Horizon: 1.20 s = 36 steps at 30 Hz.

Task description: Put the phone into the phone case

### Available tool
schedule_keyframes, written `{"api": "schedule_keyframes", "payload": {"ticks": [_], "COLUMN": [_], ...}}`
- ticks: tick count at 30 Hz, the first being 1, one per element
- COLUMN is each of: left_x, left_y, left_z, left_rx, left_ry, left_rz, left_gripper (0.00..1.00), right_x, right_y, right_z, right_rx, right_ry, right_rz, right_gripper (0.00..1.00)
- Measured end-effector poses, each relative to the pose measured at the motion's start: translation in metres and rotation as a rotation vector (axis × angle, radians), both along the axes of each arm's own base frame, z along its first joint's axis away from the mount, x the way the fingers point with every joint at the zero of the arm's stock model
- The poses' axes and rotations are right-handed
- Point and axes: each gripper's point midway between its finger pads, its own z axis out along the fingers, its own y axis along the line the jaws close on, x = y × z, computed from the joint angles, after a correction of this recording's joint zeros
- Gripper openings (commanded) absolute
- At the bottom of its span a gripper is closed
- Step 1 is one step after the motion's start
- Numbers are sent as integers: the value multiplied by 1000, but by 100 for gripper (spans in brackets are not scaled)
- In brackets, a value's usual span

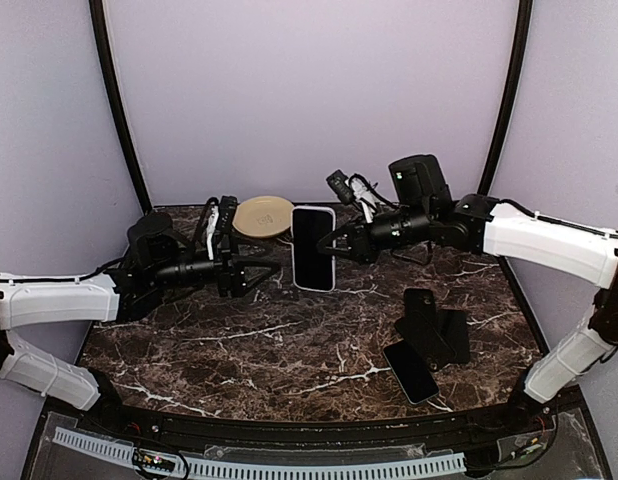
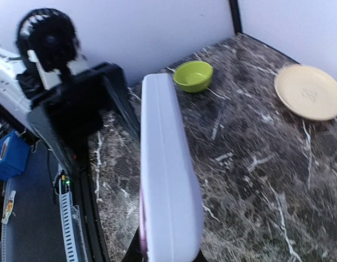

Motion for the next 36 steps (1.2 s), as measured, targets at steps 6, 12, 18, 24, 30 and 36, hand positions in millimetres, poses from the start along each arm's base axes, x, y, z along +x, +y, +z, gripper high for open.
{"api": "schedule_keyframes", "payload": {"ticks": [6,12,18,24,30,36], "left_x": [39,44,45,45,45,44], "left_y": [14,18,19,19,19,20], "left_z": [-7,-13,-18,-19,-19,-20], "left_rx": [81,108,127,129,130,134], "left_ry": [2,7,17,18,16,18], "left_rz": [227,267,273,273,272,272], "left_gripper": [71,71,70,71,71,70], "right_x": [44,53,62,75,92,111], "right_y": [-20,-34,-40,-47,-44,-56], "right_z": [-77,-145,-176,-187,-200,-224], "right_rx": [-170,-304,-343,-328,-348,-410], "right_ry": [201,386,475,545,562,561], "right_rz": [-163,-231,-261,-297,-342,-452], "right_gripper": [0,0,0,12,22,29]}}
